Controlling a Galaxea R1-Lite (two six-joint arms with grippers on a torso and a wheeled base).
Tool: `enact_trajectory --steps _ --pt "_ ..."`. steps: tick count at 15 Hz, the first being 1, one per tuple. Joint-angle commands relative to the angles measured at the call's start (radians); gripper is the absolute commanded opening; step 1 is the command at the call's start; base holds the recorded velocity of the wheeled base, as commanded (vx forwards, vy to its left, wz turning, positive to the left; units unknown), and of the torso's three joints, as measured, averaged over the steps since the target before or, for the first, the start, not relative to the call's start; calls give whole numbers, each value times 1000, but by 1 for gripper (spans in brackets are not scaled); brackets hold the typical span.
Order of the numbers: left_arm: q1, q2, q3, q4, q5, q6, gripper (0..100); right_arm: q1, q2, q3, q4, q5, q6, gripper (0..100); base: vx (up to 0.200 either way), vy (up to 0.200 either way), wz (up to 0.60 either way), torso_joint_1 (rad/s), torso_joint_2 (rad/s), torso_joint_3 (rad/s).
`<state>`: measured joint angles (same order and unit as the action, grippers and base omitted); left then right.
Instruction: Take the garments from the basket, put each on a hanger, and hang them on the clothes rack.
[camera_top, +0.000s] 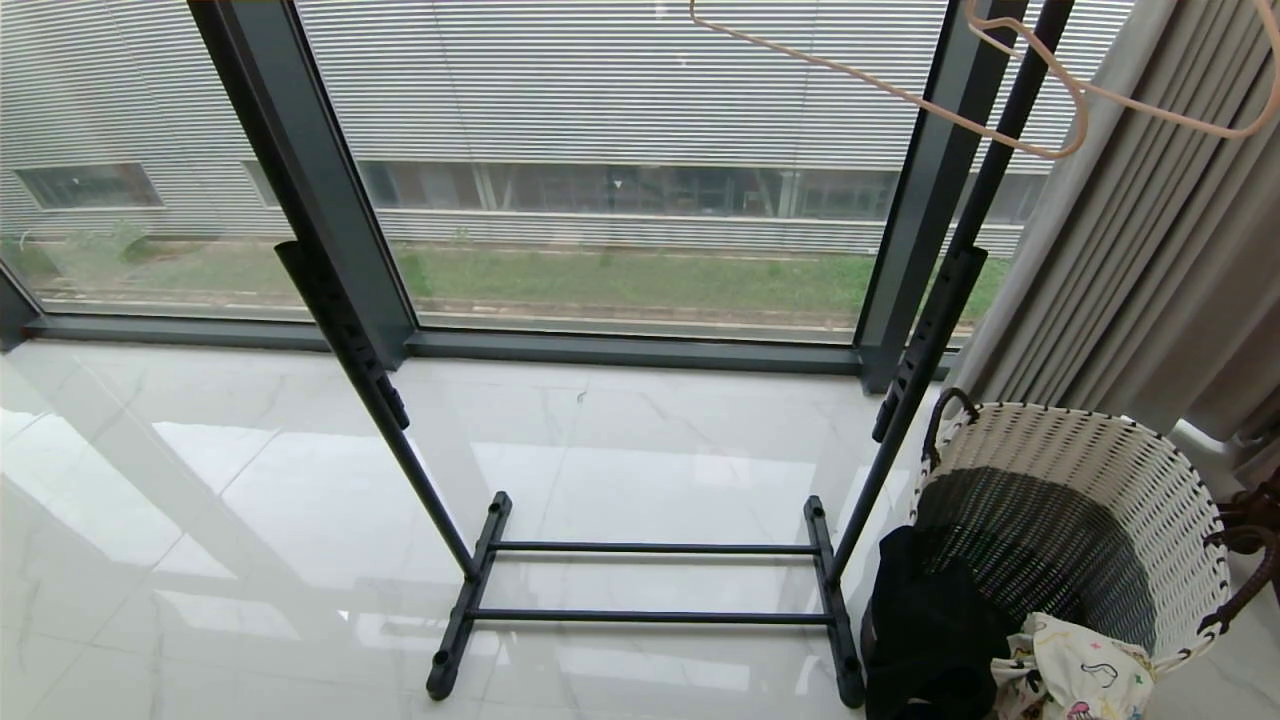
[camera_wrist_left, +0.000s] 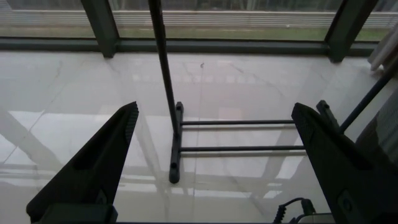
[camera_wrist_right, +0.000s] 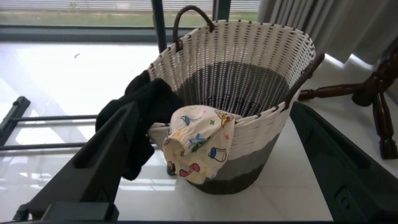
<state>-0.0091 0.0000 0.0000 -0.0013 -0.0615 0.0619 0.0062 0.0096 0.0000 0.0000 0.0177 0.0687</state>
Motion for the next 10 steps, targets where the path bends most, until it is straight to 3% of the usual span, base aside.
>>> enact_trajectory --steps 1,2,6,8,10 --pt "0 2 0 0 -1 29 100 14 33 0 0 1 -1 100 0 0 0 0 0 0" --pt "1 2 0 0 -3 61 100 14 35 0 0 1 -3 100 0 0 0 0 0 0" --pt "0 2 0 0 -1 50 100 14 33 0 -2 1 -75 100 0 0 0 0 0 0" --pt "0 2 0 0 -1 45 100 8 29 0 -3 -1 -21 100 0 0 0 0 0 0" --pt "0 2 0 0 -1 45 100 8 17 -6 -12 13 -33 100 0 0 0 0 0 0"
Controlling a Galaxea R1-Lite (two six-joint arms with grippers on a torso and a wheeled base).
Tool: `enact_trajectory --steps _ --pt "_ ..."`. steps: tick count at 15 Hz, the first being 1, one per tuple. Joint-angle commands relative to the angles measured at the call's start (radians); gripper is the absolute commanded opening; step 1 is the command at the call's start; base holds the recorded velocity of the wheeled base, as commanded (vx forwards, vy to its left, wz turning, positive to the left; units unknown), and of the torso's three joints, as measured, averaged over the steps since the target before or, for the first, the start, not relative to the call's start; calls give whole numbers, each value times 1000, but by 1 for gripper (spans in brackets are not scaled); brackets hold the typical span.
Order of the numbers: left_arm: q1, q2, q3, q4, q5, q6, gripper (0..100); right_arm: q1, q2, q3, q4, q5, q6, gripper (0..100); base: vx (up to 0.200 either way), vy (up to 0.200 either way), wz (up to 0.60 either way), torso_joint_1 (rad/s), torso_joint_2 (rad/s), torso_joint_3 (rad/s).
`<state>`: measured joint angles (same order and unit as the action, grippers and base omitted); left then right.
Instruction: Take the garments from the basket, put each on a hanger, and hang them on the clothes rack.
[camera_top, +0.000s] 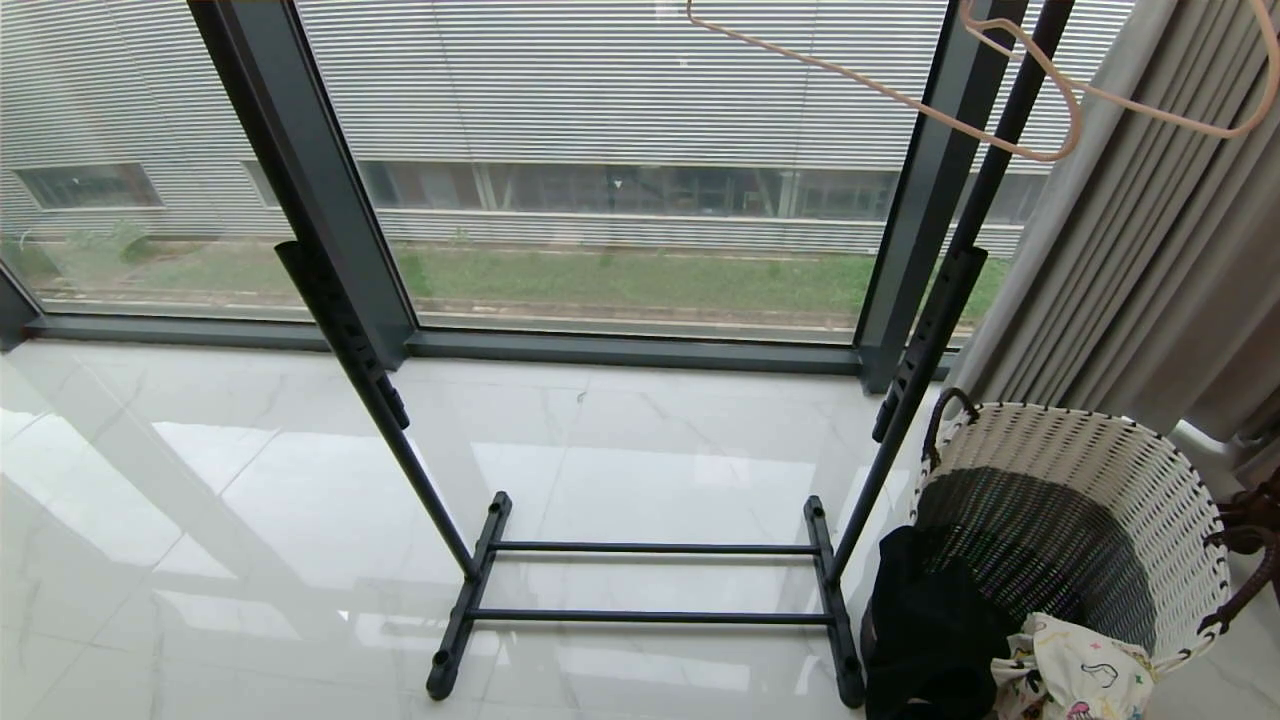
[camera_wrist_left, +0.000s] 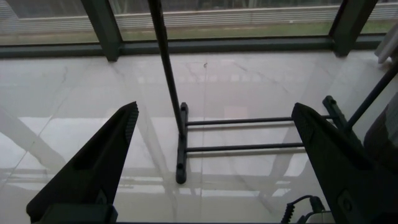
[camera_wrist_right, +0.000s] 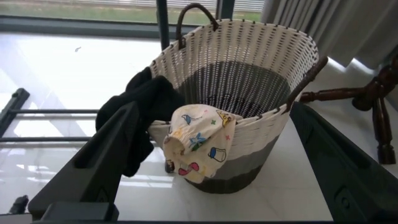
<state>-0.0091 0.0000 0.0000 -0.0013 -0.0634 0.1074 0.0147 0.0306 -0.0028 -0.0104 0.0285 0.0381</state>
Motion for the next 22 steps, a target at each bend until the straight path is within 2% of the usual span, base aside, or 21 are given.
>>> enact_trajectory --steps 1,2,3,4,5,6,7,9,11,12,14,16,19,22 --pt "0 2 0 0 1 -2 100 5 15 -59 0 36 -7 100 0 0 0 0 0 0" --pt "0 2 0 0 1 -2 100 25 71 -111 10 62 -18 100 0 0 0 0 0 0" --pt "0 2 0 0 1 -3 100 41 150 -134 20 62 -90 100 0 0 0 0 0 0" --pt "0 2 0 0 1 -3 100 60 245 -157 26 68 -231 100 0 0 0 0 0 0" --pt "0 2 0 0 1 -2 100 94 354 -178 27 79 -333 100 0 0 0 0 0 0" --pt "0 2 0 0 1 0 100 119 436 -195 30 83 -389 100 0 0 0 0 0 0" --pt "0 2 0 0 1 0 100 142 649 -246 52 79 -524 100 0 0 0 0 0 0" --pt "0 2 0 0 1 -2 100 140 894 -316 102 71 -695 100 0 0 0 0 0 0" --pt "0 2 0 0 1 -2 100 140 1115 -372 115 14 -908 100 0 0 0 0 0 0" --pt "0 2 0 0 1 -3 100 142 1180 -390 115 -9 -968 100 0 0 0 0 0 0" --pt "0 2 0 0 1 -3 100 142 1332 -418 112 -67 -1043 100 0 0 0 0 0 0" --pt "0 2 0 0 2 -9 100 151 1433 -407 38 -71 -1074 100 0 0 0 0 0 0" --pt "0 2 0 0 2 -18 100 151 1522 -388 -115 -107 -1072 100 0 0 0 0 0 0" --pt "0 2 0 0 8 -37 100 153 1537 -382 -120 -113 -1070 100 0 0 0 0 0 0"
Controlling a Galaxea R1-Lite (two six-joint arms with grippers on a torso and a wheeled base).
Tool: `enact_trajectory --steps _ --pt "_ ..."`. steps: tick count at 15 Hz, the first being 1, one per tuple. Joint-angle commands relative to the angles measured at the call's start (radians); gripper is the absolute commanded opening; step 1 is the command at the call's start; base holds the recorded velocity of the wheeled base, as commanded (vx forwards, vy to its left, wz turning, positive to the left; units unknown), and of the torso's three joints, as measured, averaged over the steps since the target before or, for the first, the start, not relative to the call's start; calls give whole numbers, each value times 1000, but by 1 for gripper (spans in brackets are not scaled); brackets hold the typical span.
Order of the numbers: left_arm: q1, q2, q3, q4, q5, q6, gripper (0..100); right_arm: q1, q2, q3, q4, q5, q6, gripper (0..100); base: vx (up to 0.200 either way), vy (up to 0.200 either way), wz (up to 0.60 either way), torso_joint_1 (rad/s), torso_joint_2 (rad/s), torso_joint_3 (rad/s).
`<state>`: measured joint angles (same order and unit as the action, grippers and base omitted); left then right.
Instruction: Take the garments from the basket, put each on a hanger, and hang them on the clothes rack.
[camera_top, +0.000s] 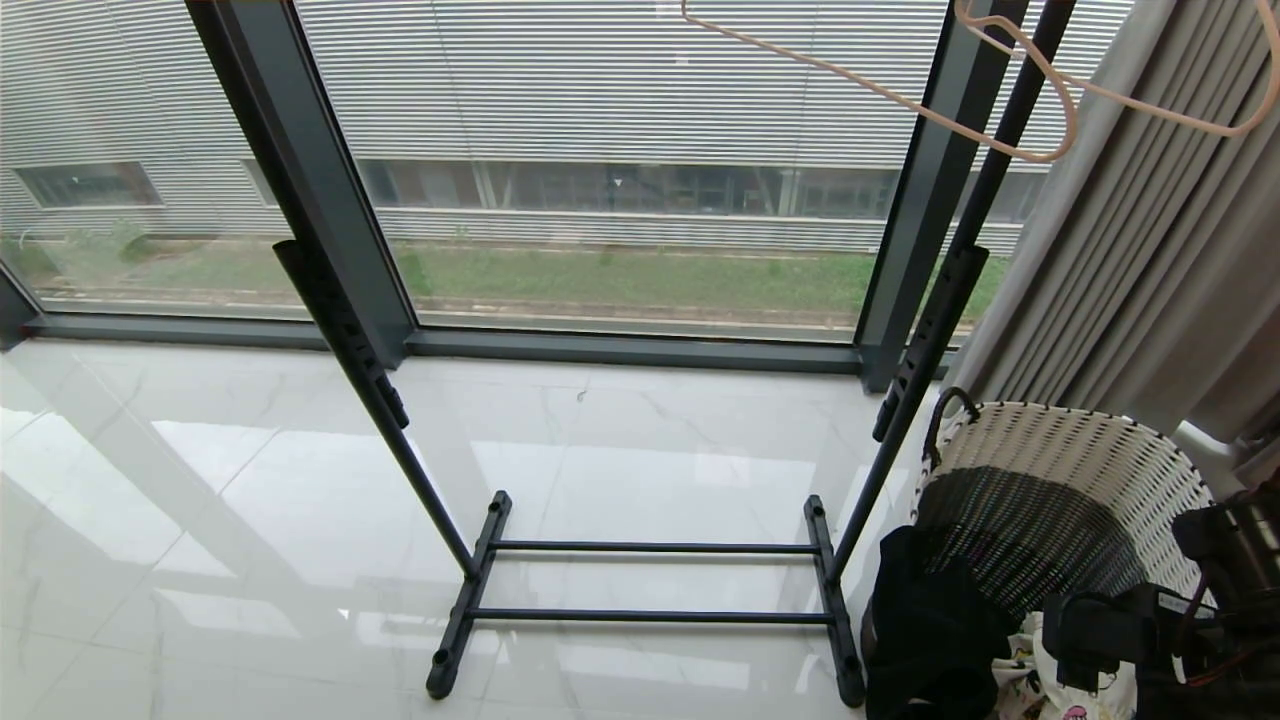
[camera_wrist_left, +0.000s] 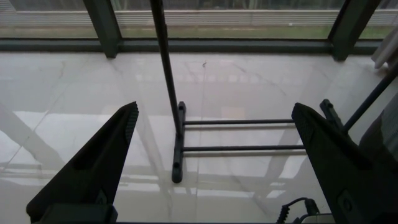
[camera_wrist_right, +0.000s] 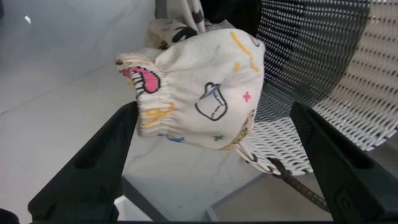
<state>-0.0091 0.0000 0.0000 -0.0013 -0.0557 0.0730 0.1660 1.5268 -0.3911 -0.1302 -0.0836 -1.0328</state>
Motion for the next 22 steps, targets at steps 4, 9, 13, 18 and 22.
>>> enact_trajectory --steps 4,9,13,18,22 --pt "0 2 0 0 1 -2 100 9 46 21 -3 1 2 100 0 0 0 0 0 0" --pt "0 2 0 0 1 -2 100 -5 116 41 -143 -2 10 100 0 0 0 0 0 0" --pt "0 2 0 0 2 -1 100 -22 139 89 -250 -15 11 100 0 0 0 0 0 0" --pt "0 2 0 0 2 -1 100 -62 168 179 -436 -15 30 100 0 0 0 0 0 0" --pt "0 2 0 0 2 2 100 -59 151 209 -440 -13 85 0 0 0 0 0 0 0"
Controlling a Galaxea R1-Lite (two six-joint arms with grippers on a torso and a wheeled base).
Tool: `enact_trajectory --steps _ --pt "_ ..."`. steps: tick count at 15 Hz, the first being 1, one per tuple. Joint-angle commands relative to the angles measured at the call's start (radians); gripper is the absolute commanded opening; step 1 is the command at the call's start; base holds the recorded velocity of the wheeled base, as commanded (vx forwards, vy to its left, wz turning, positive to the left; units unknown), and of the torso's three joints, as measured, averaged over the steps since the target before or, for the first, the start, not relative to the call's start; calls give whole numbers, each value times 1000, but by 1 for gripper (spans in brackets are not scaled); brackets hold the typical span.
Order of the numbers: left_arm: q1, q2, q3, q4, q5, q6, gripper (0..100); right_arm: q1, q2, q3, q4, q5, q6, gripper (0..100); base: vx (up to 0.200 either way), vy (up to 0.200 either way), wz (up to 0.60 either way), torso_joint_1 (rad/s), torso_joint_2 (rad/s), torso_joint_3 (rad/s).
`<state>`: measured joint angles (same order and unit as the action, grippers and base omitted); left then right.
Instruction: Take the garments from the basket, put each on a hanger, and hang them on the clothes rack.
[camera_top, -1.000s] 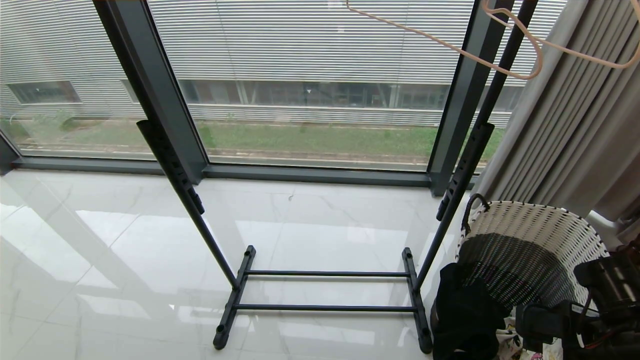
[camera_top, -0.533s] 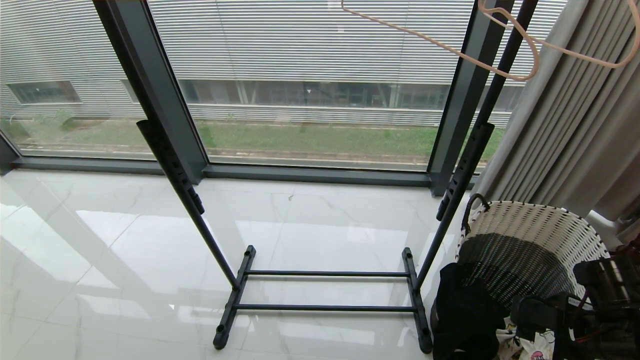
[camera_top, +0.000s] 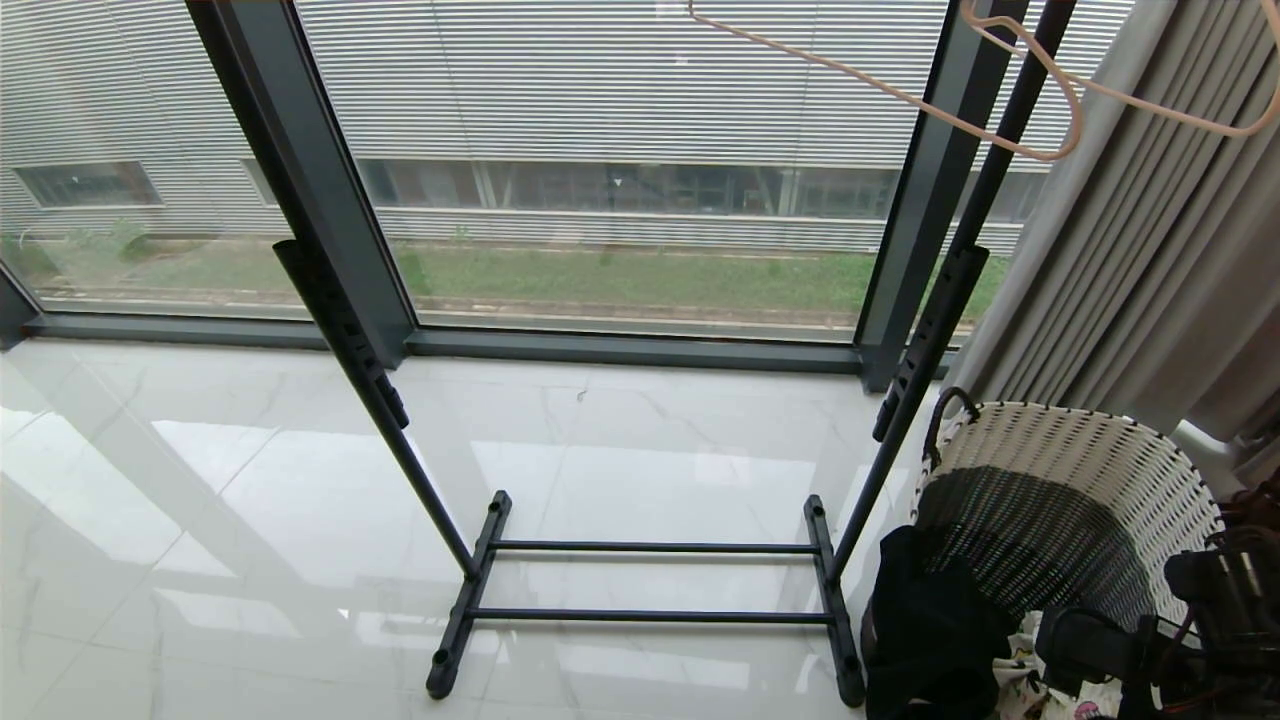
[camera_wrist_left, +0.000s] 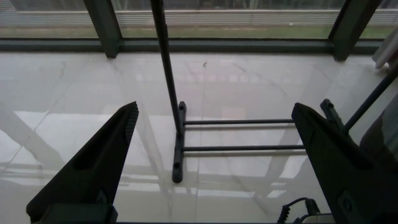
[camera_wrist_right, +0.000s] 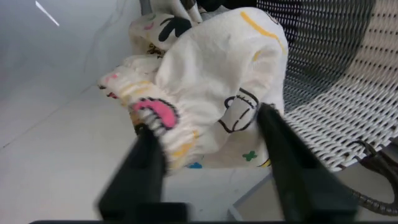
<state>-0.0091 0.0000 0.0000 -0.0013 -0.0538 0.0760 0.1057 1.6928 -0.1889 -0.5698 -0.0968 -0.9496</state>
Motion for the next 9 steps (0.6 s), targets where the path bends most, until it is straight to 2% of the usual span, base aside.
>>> enact_trajectory --steps 1,6,8,9 --pt "0 2 0 0 0 1 100 2 -45 16 -1 0 2 0 0 0 0 0 0 0" --pt "0 0 0 0 0 -5 100 0 -248 82 22 -6 63 0 0 0 0 0 0 0" --pt "0 0 0 0 0 -5 100 0 -318 65 82 -6 89 0 0 0 0 0 0 0" --pt "0 0 0 0 0 -5 100 0 -415 -3 214 -6 152 0 0 0 0 0 0 0"
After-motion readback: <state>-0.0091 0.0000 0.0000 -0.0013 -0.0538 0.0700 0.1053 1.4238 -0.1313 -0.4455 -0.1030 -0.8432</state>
